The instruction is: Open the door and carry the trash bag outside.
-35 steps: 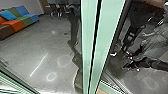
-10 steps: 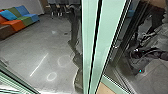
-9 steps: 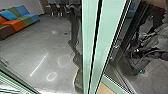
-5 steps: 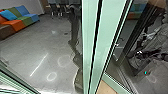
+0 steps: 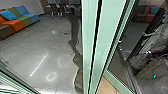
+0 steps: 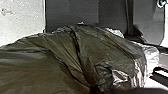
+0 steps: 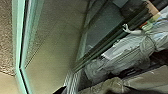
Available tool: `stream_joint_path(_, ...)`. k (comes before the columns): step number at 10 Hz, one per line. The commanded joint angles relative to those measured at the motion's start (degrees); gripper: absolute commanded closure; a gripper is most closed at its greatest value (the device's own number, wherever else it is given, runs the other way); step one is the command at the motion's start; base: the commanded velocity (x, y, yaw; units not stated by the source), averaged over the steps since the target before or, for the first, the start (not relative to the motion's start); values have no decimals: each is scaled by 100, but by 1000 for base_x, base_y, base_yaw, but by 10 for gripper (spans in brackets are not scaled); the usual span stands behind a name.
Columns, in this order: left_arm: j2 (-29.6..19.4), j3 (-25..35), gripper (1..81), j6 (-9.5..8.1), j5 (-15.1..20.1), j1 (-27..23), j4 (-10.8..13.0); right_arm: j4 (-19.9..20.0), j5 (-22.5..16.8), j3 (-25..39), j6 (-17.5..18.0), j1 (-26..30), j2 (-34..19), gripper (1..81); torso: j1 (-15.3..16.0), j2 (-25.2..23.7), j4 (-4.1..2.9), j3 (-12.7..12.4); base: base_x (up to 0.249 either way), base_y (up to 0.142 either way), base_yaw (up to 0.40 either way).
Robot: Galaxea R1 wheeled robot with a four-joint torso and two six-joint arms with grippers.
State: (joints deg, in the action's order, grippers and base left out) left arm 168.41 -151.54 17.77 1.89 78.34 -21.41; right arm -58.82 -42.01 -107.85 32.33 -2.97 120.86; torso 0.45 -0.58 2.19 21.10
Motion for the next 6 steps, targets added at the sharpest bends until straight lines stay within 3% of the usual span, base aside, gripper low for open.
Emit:
stream_joint_path(1,-35,19,811,-2,514,-94,-48,-771,-668,-394,-69,1066,-498,10,0,0,0,0,0,0,0)
stream_joint_path(2,-35,19,811,-2,514,-95,-57,-763,-668,-394,-86,1074,-569,10,0,-2,0,0,0,0,0)
stream_joint_path(3,-35,19,811,-2,514,-94,-48,-763,-659,-438,-174,1066,-595,10,0,-2,210,0,0,0,0)
stream_joint_path(4,-35,19,811,-2,523,-103,-48,-763,-659,-516,-210,1074,-595,10,0,0,559,0,0,0,0)
stream_joint_path(5,-35,19,811,-2,523,-94,-48,-754,-642,-578,-271,1092,-595,10,0,0,601,0,0,0,0)
stream_joint_path(6,-44,19,811,-2,523,-103,-56,-710,-642,-613,-280,1118,-621,10,0,0,736,0,0,0,0)
